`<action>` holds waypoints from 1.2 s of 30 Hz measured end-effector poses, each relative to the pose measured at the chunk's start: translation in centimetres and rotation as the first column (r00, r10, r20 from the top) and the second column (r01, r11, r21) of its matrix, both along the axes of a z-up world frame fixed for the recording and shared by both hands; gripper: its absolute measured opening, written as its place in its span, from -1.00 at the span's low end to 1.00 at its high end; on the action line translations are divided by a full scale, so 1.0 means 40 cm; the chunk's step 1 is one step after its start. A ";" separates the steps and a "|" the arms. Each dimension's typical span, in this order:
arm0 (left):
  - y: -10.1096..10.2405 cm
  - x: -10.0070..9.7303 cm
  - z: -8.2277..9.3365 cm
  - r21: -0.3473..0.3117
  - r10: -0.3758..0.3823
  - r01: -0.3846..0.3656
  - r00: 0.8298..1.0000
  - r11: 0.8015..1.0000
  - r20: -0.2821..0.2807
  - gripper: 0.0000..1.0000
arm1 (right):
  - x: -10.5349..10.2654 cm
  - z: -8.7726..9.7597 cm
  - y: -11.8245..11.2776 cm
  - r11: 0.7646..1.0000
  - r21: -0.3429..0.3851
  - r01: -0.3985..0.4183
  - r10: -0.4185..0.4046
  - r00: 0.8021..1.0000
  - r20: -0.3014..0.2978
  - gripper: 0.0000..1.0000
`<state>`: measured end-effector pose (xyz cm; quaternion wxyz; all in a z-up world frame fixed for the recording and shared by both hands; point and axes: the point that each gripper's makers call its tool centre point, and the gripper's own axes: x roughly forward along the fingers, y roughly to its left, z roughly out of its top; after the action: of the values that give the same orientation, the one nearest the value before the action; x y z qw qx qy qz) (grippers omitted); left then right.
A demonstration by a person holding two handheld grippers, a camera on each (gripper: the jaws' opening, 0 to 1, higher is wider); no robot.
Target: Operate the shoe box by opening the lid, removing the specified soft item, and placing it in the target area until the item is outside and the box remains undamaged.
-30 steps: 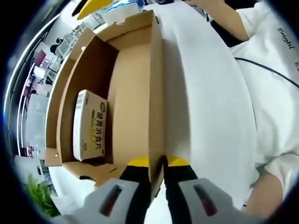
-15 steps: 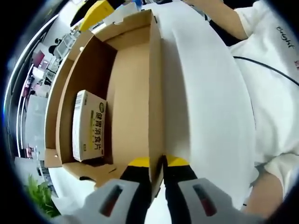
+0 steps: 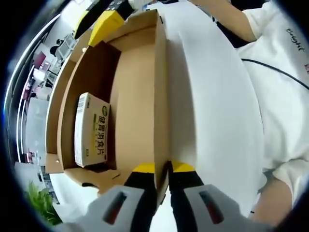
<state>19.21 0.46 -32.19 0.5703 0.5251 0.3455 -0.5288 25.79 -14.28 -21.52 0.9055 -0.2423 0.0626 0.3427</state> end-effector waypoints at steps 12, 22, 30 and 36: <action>0.000 -0.003 0.001 -0.005 -0.006 0.006 1.000 1.000 0.007 -0.86 | 0.004 -0.034 0.018 0.999 -0.042 -0.028 0.026 0.999 -0.046 -0.36; -0.001 -0.004 0.000 -0.002 0.000 0.000 1.000 1.000 -0.006 -0.87 | 0.009 -0.039 0.012 0.997 -0.026 -0.071 0.068 0.993 -0.100 -0.48; -0.002 -0.005 0.000 -0.003 -0.001 0.001 1.000 1.000 -0.004 -0.87 | 0.015 -0.066 0.066 0.988 -0.049 -0.143 0.134 0.980 -0.147 -0.49; -0.003 -0.003 0.000 -0.005 -0.001 0.001 1.000 1.000 0.000 -0.86 | 0.035 -0.072 0.095 0.975 -0.171 -0.143 0.125 0.986 -0.113 -0.49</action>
<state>19.08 0.34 -32.17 0.5716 0.5237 0.3439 -0.5299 27.20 -10.47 -24.40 0.8505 -0.3084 0.1227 0.4081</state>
